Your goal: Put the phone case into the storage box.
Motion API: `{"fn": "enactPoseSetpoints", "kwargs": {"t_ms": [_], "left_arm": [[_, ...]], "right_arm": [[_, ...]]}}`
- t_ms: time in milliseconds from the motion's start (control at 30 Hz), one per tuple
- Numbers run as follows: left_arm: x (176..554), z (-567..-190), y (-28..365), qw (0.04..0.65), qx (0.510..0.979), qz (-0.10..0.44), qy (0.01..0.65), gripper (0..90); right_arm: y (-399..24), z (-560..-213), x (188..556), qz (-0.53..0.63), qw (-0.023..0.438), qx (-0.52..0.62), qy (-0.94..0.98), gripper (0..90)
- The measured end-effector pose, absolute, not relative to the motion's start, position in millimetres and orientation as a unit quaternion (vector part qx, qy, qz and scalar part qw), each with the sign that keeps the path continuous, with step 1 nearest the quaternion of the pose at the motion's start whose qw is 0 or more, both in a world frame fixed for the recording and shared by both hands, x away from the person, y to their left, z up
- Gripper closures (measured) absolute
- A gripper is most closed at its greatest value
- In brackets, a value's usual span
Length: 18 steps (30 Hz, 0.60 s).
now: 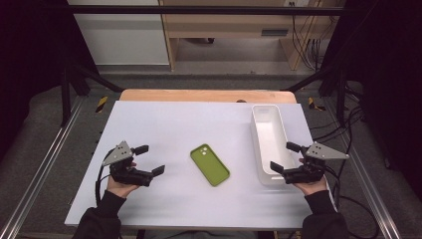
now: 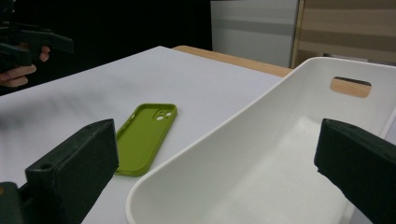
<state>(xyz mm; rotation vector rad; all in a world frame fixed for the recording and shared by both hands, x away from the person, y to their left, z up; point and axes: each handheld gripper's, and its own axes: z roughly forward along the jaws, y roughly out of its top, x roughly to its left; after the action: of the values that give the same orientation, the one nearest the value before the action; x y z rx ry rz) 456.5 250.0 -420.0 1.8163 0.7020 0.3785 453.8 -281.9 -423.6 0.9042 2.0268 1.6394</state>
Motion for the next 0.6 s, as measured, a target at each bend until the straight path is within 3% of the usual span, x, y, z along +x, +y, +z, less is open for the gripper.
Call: {"fn": "enactPoseSetpoints", "kwargs": {"t_ms": [600], "left_arm": [[454.8,-418.1,226.2,0.543,0.773,0.146,0.295,0.6]], "right_arm": [[-281.7,-423.8,454.0,0.582,0.192,0.321,0.723,0.1]]}}
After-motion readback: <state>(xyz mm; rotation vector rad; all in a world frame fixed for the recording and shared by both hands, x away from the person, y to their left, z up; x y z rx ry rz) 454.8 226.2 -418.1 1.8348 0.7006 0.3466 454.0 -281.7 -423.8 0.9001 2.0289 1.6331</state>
